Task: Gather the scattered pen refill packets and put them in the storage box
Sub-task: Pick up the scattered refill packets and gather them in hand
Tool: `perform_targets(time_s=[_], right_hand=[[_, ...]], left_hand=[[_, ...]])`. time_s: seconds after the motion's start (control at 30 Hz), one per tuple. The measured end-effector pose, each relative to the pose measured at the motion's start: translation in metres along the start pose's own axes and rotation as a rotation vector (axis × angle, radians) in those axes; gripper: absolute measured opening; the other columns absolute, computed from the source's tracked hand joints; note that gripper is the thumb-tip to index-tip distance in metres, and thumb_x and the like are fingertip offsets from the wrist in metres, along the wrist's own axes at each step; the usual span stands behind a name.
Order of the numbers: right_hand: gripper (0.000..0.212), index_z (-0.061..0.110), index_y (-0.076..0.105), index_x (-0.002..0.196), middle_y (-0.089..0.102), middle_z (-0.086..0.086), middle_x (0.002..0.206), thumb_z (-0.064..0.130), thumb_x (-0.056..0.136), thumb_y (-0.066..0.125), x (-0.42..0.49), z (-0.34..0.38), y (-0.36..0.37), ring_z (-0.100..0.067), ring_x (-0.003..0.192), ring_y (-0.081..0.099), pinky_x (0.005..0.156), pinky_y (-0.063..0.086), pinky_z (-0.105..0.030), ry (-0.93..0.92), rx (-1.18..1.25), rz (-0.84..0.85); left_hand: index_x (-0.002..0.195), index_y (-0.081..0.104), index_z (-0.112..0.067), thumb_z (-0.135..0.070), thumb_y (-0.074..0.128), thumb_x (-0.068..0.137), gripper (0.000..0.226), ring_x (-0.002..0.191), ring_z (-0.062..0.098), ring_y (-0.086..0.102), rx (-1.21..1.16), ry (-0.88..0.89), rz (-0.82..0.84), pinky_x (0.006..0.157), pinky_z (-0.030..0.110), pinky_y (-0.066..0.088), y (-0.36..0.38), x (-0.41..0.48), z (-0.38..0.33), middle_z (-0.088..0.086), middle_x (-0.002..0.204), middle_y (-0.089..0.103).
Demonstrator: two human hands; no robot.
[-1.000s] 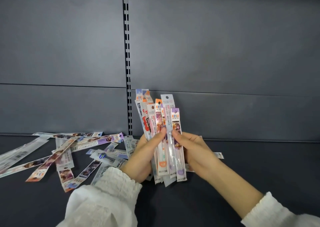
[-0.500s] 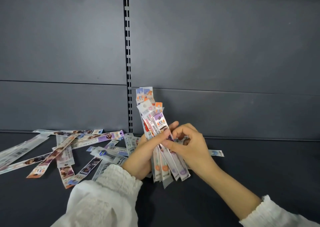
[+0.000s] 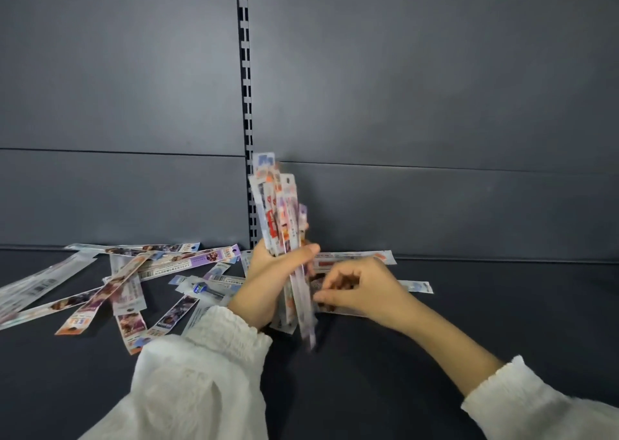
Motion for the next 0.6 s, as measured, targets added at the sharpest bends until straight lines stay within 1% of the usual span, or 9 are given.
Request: perform_targets(time_s=[0.07,0.1,0.17,0.23,0.3,0.37,0.47,0.53,0.6], right_hand=[[0.011,0.022,0.071,0.069,0.070,0.000,0.068,0.026,0.077,0.078,0.003,-0.014,-0.017,-0.005,0.060,0.058,0.059,0.051,-0.033,0.055,-0.046,-0.107],[0.011,0.022,0.072,0.070,0.069,0.003,0.066,0.026,0.078,0.077,0.004,-0.019,-0.028,-0.002,0.059,0.056,0.057,0.050,-0.029,0.071,-0.068,-0.172],[0.007,0.021,0.073,0.078,0.070,0.006,0.074,0.026,0.079,0.077,0.004,-0.029,-0.047,-0.004,0.065,0.060,0.064,0.050,-0.027,0.106,-0.129,-0.211],[0.022,0.025,0.071,0.098,0.068,0.009,0.098,0.034,0.078,0.076,0.002,-0.039,-0.054,-0.009,0.093,0.061,0.079,0.050,-0.027,0.165,-0.269,-0.072],[0.054,0.030,0.058,0.126,0.053,0.013,0.124,0.045,0.077,0.074,-0.003,-0.049,-0.050,-0.009,0.120,0.044,0.095,0.039,-0.024,0.251,-0.447,0.135],[0.071,0.031,0.046,0.139,0.043,0.011,0.139,0.054,0.076,0.070,-0.006,-0.055,-0.045,-0.012,0.131,0.032,0.108,0.032,-0.030,0.297,-0.570,0.221],[0.064,0.029,0.054,0.133,0.048,0.009,0.135,0.052,0.075,0.072,-0.005,-0.058,-0.043,-0.013,0.127,0.040,0.109,0.035,-0.034,0.307,-0.575,0.181],[0.050,0.025,0.065,0.121,0.059,0.009,0.117,0.043,0.075,0.076,-0.003,-0.058,-0.044,-0.009,0.109,0.053,0.096,0.044,-0.026,0.322,-0.487,0.155],[0.033,0.023,0.072,0.107,0.064,0.009,0.093,0.033,0.076,0.078,-0.003,-0.057,-0.042,-0.004,0.085,0.057,0.075,0.047,-0.018,0.322,-0.416,0.139]], left_hand=[[0.105,0.060,-0.014,-0.008,0.072,0.078,0.030,0.067,0.018,0.059,-0.045,0.069,-0.031,0.066,0.031,0.051,-0.008,0.004,-0.011,0.001,0.068,0.061],[0.102,0.061,-0.014,-0.005,0.069,0.080,0.026,0.065,0.017,0.059,-0.065,0.100,-0.026,0.065,0.030,0.052,-0.010,0.004,-0.015,0.002,0.067,0.060],[0.099,0.062,-0.011,-0.003,0.071,0.079,0.024,0.065,0.017,0.061,0.003,0.089,-0.012,0.064,0.029,0.053,-0.009,0.000,-0.013,0.003,0.069,0.063],[0.100,0.061,-0.003,-0.003,0.074,0.076,0.027,0.069,0.017,0.064,0.135,0.032,0.016,0.068,0.028,0.053,-0.003,-0.005,0.000,0.003,0.071,0.066],[0.100,0.061,-0.002,-0.002,0.072,0.078,0.025,0.074,0.017,0.066,0.190,-0.020,0.025,0.075,0.031,0.053,0.000,-0.008,0.008,0.003,0.072,0.067],[0.092,0.061,-0.004,0.001,0.069,0.080,0.015,0.069,0.015,0.066,0.205,-0.019,0.019,0.075,0.029,0.052,-0.004,-0.005,0.008,0.002,0.065,0.067],[0.086,0.058,-0.007,0.004,0.063,0.084,0.012,0.061,0.018,0.063,0.134,0.004,0.032,0.064,0.027,0.051,-0.005,-0.005,0.004,0.005,0.060,0.063],[0.092,0.056,-0.008,0.000,0.062,0.087,0.011,0.063,0.020,0.061,0.040,-0.013,0.030,0.064,0.030,0.053,-0.007,-0.003,0.004,0.008,0.065,0.062],[0.101,0.055,-0.008,-0.009,0.065,0.087,0.017,0.066,0.020,0.063,-0.077,-0.069,0.027,0.066,0.031,0.055,-0.011,0.001,0.007,0.007,0.074,0.063]])
Point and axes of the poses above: each hand's wrist, its own x-axis towards the middle knuckle, its own y-axis out of the palm, z = x × y, the point moved 5 cm from there along x, towards the middle knuckle
